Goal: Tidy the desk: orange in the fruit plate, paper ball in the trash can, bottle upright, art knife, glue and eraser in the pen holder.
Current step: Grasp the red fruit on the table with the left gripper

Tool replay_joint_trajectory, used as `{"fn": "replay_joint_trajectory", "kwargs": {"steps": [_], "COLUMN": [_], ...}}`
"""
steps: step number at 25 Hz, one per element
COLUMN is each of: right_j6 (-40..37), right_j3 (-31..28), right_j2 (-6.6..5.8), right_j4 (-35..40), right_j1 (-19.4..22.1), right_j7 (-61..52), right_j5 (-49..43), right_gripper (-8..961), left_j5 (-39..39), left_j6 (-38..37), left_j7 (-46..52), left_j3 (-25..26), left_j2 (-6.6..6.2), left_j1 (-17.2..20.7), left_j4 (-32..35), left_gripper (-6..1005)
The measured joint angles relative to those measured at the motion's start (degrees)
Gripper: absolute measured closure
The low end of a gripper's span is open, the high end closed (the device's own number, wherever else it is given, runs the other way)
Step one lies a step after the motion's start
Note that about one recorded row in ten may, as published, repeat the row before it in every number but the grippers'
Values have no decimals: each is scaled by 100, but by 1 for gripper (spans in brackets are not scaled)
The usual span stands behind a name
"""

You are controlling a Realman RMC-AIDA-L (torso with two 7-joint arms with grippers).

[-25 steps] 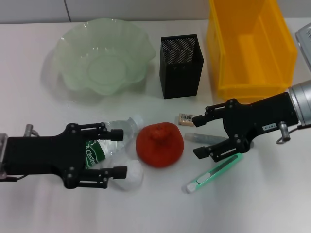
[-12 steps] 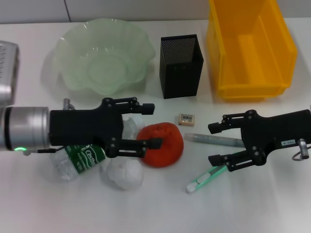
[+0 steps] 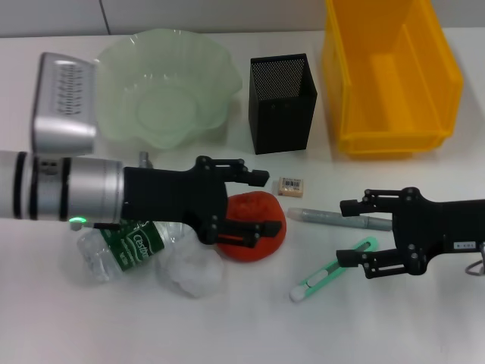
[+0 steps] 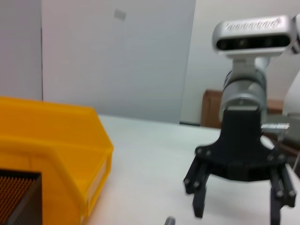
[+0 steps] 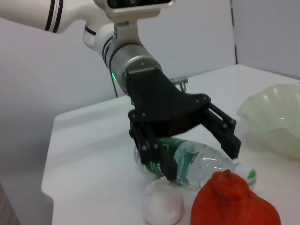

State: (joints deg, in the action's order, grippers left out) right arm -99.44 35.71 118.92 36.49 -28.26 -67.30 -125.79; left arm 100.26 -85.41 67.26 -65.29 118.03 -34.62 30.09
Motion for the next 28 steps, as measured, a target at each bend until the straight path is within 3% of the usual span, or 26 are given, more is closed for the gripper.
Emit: {"fn": "replay_joint_trajectory", "kwargs": {"steps": [8, 23, 25, 28], "right_j6": [-20, -179, -190, -250], "right_j3": [-229, -250, -255, -266], "right_j2": [0, -9, -9, -16], "right_j4": [-114, -116, -117, -113], "right_j1": [154, 164, 164, 164], "right_j7": [213, 224, 225, 226], "right_j5": [12, 11, 11, 11], "right_gripper": [147, 147, 147, 147], "left_j5": [557, 986, 987, 989], "left_j6": [621, 795, 833, 899], "left_j7": [536, 794, 794, 796], "left_j3": [-19, -190, -231, -299], "left_j2": [51, 56, 55, 54], "left_j1": [-218, -221, -221, -219], "left_j4": [77, 253, 255, 269], "left_gripper": [237, 241, 367, 436]}}
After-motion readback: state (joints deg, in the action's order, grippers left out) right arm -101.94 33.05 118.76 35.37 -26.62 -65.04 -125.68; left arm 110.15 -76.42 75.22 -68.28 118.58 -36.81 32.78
